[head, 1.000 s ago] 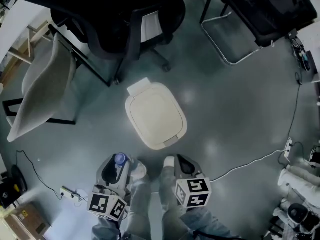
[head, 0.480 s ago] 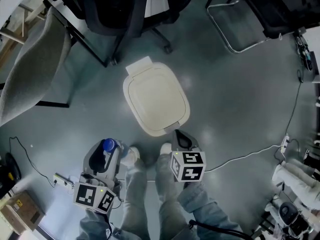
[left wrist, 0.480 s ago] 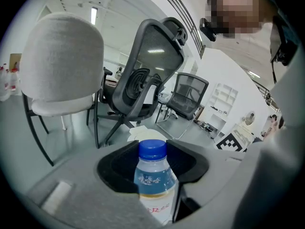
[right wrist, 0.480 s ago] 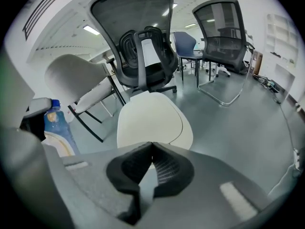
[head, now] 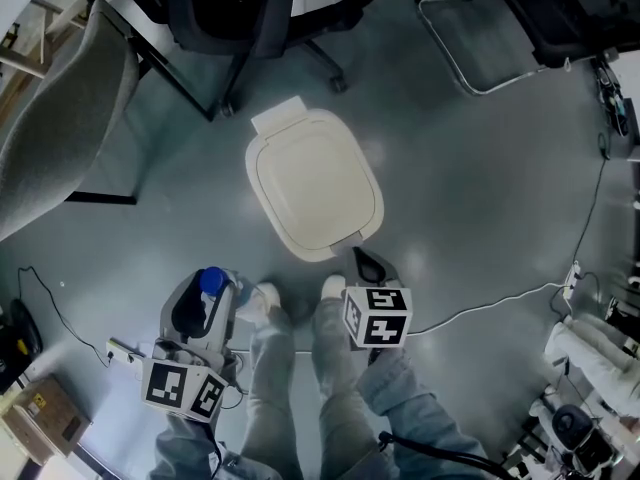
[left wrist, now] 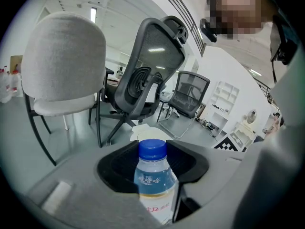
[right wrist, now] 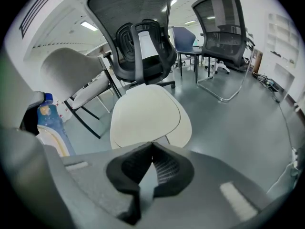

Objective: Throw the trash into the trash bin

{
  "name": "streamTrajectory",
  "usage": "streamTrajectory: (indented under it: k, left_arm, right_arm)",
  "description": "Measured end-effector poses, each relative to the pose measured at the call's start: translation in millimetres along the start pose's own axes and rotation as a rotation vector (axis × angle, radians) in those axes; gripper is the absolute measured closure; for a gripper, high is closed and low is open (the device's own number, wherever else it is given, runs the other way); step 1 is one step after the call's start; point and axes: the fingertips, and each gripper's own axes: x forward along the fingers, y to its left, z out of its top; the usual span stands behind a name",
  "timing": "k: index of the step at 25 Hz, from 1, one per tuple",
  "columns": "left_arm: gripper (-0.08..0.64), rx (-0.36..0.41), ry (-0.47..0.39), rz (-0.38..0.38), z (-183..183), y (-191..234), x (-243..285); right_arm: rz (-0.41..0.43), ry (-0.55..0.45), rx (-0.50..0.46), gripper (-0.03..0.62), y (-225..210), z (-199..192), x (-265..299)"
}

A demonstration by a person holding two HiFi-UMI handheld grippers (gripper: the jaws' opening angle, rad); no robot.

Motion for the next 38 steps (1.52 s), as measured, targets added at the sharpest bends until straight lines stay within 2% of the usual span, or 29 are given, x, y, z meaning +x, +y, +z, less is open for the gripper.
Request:
streamTrajectory:
  k: [14, 21, 24, 32, 38]
  left_arm:
    - [0.371, -0.006, 0.025, -0.015, -11, -10, 4]
    - [0.371, -0.011, 0.018, -0.023, -8, -15, 10]
    - [0.371, -0.012, 0.015, -0.027, -7, -17, 11]
    - [0.371, -0.009, 0.014, -0.032, -4, -18, 10]
    - [0.371, 0.004, 0.003, -0.027, 8, -16, 10]
  right_arm:
    - [-0.003, 0.026, 0.041, 0.589, -5, -13, 15]
    - [-0.048, 0.066, -0.061, 0.588, -5, -19, 19]
    - [-0.030, 0.081, -0.037, 0.588, -6, -20, 21]
    - [0.063, 0.029, 0.116, 0.588, -4, -9, 15]
    - [0.045, -0.058, 0.044, 0.588, -5, 27, 0]
